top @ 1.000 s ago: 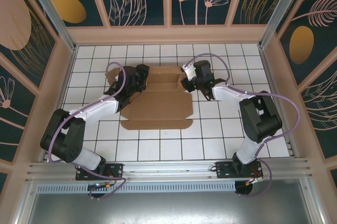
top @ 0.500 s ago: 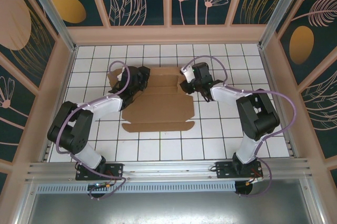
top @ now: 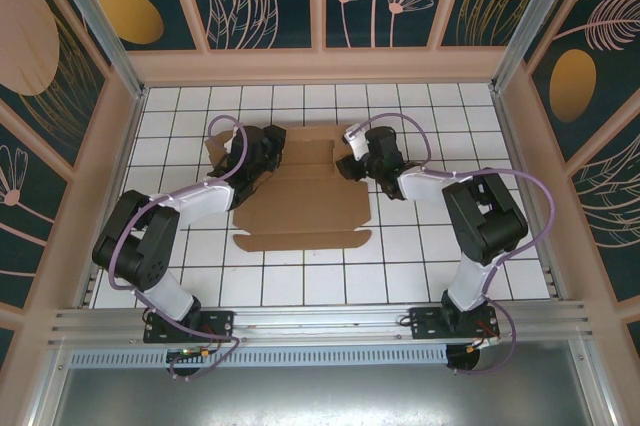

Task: Fold the paper box

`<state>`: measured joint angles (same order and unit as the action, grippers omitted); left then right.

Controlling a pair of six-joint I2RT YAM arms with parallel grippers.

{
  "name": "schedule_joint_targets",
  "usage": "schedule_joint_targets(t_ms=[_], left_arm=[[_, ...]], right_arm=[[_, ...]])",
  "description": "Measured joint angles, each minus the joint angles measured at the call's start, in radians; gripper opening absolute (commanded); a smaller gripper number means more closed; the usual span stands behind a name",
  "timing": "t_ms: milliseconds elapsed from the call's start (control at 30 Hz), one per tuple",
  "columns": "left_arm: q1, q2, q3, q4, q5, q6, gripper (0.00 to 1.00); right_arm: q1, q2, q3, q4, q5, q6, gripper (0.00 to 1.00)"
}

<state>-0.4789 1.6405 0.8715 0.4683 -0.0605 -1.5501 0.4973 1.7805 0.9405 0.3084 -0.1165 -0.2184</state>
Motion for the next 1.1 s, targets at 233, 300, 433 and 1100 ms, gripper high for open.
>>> schedule_joint_targets(t_ms=[233, 300, 433, 1100], left_arm=[[0.0, 0.003, 0.0, 0.006, 0.0, -0.004, 0.27], [0.0, 0.003, -0.001, 0.008, 0.001, -0.007, 0.26], [0.0, 0.003, -0.002, 0.015, 0.003, -0.008, 0.26], [0.001, 0.003, -0.002, 0.015, 0.014, -0.024, 0.25]], right_arm=[[-0.002, 0.002, -0.02, 0.055, -0.057, 0.023, 0.69], [-0.006, 0.002, -0.02, 0.058, -0.068, 0.035, 0.68], [-0.007, 0.023, -0.003, 0.063, -0.051, 0.057, 0.56], [0.048, 0.049, 0.019, 0.085, 0.265, 0.088, 0.23]])
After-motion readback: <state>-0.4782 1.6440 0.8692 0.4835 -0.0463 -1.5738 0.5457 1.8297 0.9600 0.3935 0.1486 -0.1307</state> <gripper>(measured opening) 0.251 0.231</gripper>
